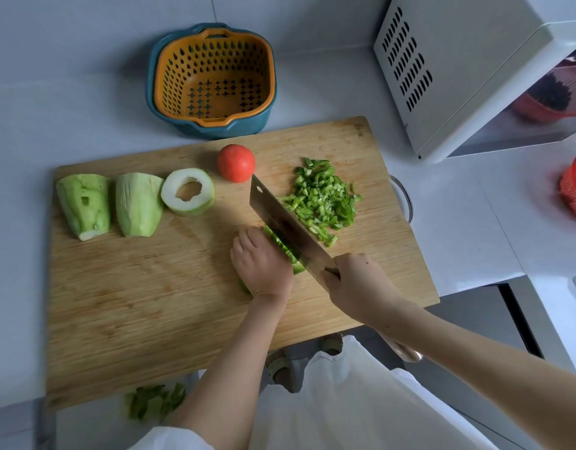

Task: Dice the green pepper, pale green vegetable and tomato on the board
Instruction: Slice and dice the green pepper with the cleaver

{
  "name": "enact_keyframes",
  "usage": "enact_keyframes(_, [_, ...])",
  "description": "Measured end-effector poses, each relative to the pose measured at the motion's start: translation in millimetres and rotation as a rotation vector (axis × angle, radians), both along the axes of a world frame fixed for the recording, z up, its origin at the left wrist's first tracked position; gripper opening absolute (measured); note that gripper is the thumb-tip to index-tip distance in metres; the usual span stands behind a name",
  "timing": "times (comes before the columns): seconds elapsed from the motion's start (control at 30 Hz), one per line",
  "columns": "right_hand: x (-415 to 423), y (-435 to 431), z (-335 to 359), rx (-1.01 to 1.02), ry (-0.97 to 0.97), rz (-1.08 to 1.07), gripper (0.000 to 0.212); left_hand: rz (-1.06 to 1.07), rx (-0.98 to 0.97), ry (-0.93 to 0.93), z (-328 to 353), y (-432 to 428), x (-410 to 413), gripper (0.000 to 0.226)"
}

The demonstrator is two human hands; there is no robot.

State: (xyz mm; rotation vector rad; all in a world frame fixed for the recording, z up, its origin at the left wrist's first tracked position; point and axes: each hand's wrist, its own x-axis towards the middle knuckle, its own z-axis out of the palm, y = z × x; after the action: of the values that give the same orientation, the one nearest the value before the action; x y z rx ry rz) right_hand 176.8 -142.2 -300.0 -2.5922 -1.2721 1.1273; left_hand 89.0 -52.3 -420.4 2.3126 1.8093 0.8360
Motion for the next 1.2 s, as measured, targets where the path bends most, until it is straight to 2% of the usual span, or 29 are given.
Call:
enact_keyframes(0.23, [-6.2,22.6,-7.2,-0.021,0.073,-0.036,0.023,0.020,-0.036,-0.019,3.1,1.5,1.1,0.018])
enact_keyframes(0.37, [-10.9,46.1,-16.2,0.045,0.089,-0.073,0.016,0.001,-0.138,-0.015,6.5,3.1,1.6,0.017])
enact_keyframes(0.47, [-5.7,52.3,-16.6,0.083,0.123,-0.095,0.020,-0.004,-0.183,-0.024,9.6,3.7,2.4,0.012])
enact_keyframes(0.7, [3.6,20.5,-3.3,0.161,0.087,-0.100,0.027,-0.046,-0.168,-0.071,17.4,-1.6,-9.3,0.027])
enact_keyframes(1.0, [-3.3,-0.7,9.6,0.025,0.064,0.012,0.033,-0.045,-0.134,-0.090,6.1,0.7,-31.0,0.032])
enact_keyframes(1.2, [-6.9,-5.2,14.4,-0.021,-0.017,0.025,0.036,-0.034,-0.143,-0.032,-0.2,0.4,-28.5,0.018])
